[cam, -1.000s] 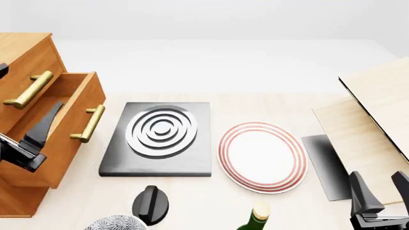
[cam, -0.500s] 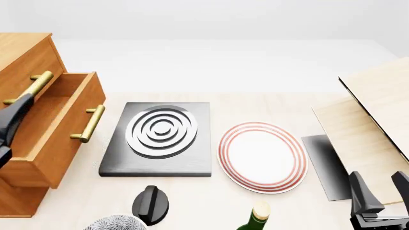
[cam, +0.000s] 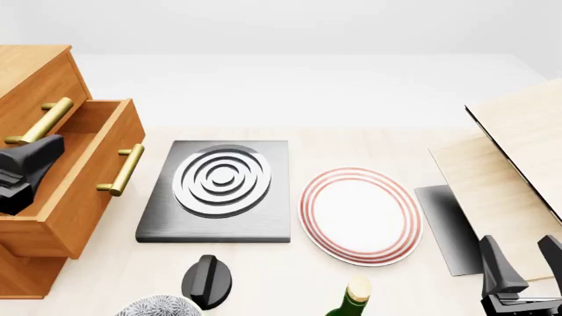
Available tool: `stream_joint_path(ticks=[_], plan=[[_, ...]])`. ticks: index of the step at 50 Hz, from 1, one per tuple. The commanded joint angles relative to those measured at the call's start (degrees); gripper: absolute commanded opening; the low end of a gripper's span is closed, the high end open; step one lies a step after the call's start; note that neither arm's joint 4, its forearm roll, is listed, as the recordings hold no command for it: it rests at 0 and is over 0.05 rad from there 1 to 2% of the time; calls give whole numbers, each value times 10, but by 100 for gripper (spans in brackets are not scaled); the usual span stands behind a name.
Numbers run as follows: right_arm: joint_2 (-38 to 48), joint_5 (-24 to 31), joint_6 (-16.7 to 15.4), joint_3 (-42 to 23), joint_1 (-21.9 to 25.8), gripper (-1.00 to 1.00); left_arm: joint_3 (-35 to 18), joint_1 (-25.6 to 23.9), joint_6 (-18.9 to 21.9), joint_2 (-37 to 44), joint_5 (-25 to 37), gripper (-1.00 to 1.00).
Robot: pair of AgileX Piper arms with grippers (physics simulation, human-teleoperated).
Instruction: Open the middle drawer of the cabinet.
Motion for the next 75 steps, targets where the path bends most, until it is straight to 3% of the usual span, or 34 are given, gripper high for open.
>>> stream_joint_path(ticks=[1, 35, 55, 75], plan=[[-13, 10, 1, 0, 0, 100, -24, 11, -77, 9, 40, 100], [-13, 10, 1, 0, 0, 100, -6, 103, -123, 30, 13, 100], [-13, 10, 1, 0, 0, 100, 28, 131, -153, 92, -46, 100], [-13, 10, 1, 0, 0, 100, 46, 140, -167, 124, -65, 100]])
